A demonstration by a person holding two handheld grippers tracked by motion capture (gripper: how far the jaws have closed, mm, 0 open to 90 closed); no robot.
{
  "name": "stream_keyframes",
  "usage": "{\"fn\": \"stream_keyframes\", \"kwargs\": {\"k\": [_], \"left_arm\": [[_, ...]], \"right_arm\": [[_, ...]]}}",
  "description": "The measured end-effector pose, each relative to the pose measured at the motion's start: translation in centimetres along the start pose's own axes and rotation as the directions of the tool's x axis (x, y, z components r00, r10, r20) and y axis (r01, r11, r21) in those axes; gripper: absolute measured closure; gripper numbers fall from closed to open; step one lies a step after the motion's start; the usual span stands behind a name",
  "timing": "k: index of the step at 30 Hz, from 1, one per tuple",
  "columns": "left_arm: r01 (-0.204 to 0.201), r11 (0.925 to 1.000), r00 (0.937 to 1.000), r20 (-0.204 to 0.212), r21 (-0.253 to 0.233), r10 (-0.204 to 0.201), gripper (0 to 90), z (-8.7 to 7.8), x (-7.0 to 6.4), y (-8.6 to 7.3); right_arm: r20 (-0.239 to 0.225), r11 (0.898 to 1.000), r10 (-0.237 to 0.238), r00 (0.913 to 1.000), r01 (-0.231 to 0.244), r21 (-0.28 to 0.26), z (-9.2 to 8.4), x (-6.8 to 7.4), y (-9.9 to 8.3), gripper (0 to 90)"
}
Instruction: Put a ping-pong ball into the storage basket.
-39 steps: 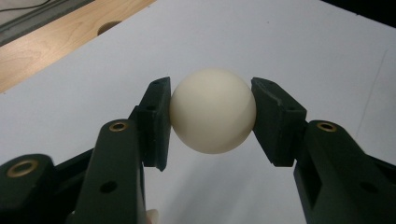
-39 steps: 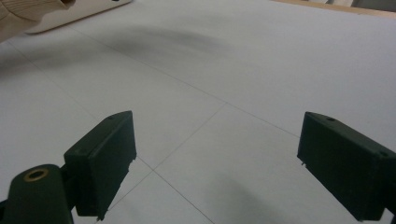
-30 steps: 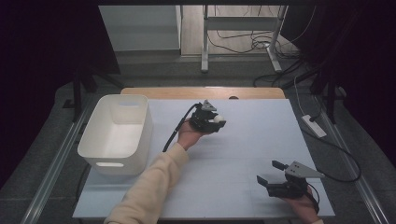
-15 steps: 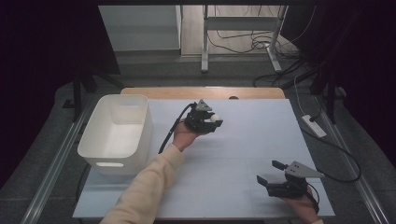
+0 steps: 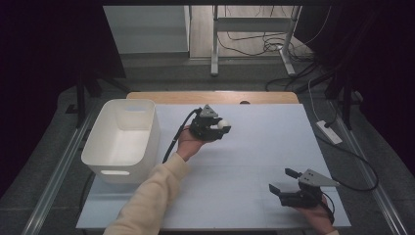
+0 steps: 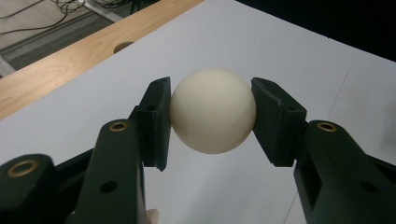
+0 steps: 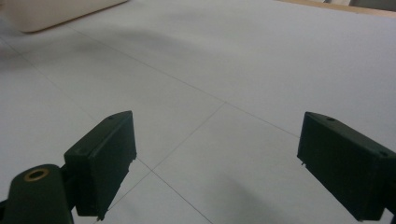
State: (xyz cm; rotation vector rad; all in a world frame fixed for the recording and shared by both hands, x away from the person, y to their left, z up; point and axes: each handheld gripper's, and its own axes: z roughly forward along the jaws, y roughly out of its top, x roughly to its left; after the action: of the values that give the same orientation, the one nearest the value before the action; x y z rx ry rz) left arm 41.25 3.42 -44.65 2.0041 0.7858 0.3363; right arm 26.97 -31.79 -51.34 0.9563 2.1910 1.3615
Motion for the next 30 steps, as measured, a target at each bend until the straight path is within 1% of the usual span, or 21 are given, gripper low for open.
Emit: {"fn": "stream_keyframes", "kwargs": {"k": [5,14,26,30], "left_arm": [[-0.005,0.9999,1.0,-0.001,-0.012,0.005,51.0,-0.6,-0.2,0.0],[0.001,0.9995,1.0,-0.006,-0.031,-0.001,51.0,-1.8,-0.2,-0.1],[-0.004,0.9986,1.0,-0.009,-0.053,0.003,51.0,-3.2,-0.4,-0.1],[-0.008,0.9979,0.9999,-0.012,-0.064,0.007,51.0,-4.0,-0.5,0.1]], "right_arm": [[0.0,1.0,-0.002,1.0,0.002,0.001,0.0,0.0,0.0,11.5],[-0.003,1.0,-0.002,1.0,0.002,-0.001,0.0,0.1,0.0,11.5],[-0.001,1.0,-0.003,1.0,0.003,0.001,0.1,0.1,0.0,11.5],[-0.001,1.0,-0.004,1.0,0.004,0.001,0.1,0.1,0.0,11.5]]}}
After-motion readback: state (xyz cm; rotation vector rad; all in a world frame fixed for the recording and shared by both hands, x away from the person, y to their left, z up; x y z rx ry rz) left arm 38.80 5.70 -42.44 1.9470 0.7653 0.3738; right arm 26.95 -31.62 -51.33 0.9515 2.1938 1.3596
